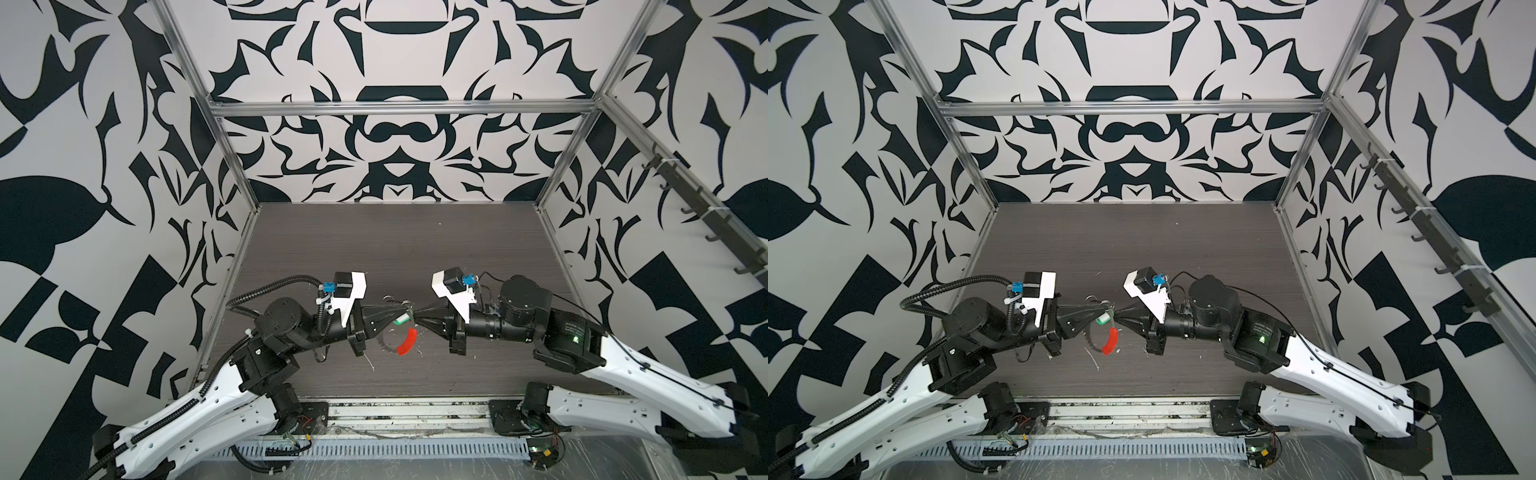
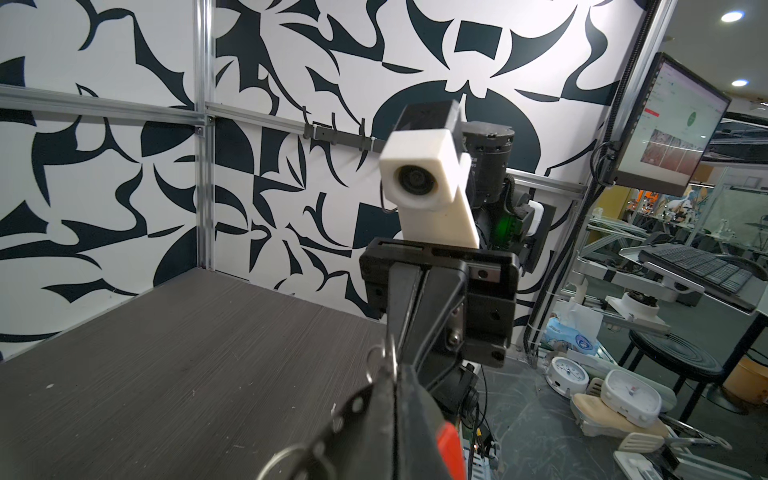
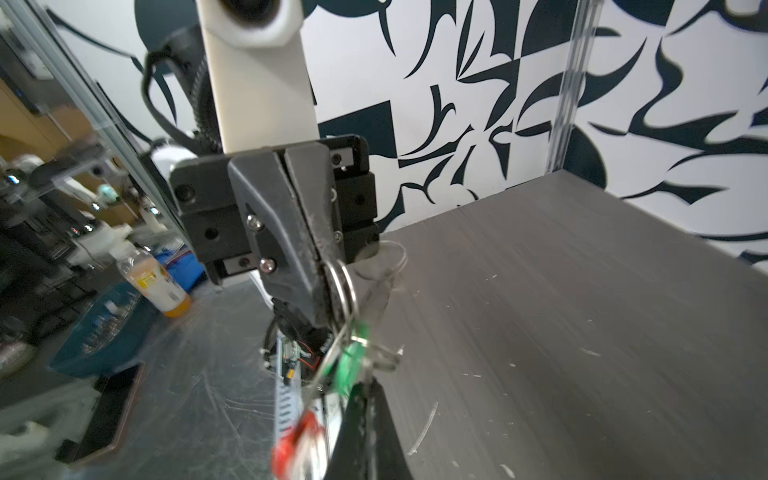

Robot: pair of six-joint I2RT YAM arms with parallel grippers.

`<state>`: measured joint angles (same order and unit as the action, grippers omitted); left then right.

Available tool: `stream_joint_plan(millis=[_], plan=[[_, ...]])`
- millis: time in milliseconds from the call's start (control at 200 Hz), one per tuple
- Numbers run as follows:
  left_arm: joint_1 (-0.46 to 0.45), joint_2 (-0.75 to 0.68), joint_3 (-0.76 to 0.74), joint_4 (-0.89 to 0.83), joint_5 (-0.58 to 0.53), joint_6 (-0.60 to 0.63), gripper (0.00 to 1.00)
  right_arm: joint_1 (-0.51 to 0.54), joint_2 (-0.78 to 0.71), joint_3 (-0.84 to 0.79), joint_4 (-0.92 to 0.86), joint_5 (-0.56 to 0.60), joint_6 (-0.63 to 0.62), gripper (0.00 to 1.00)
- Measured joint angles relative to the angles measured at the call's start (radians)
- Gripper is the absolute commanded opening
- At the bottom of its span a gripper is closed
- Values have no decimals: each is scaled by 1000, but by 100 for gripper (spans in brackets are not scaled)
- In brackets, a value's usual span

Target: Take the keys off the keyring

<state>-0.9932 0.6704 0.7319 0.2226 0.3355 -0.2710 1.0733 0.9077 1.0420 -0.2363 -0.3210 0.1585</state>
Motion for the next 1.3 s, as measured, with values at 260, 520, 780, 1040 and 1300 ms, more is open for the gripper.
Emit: stream_joint_plan(millis=[260, 520, 780, 1040, 1300], plan=[[0, -12, -39, 54, -32, -11, 0, 0, 40, -15, 36, -15, 9, 0], [0, -27, -39, 46, -35, -2, 0, 0, 10, -38, 29, -17, 29, 31], [0, -43, -39, 19, -22, 7, 0, 0, -90, -57, 29, -16, 23, 47], [0, -39, -39, 19, -16, 7, 0, 0, -76, -61, 72, -19, 26, 54], [0, -35, -39, 19, -14, 6, 0, 2, -24, -63, 107, -13, 35, 53]])
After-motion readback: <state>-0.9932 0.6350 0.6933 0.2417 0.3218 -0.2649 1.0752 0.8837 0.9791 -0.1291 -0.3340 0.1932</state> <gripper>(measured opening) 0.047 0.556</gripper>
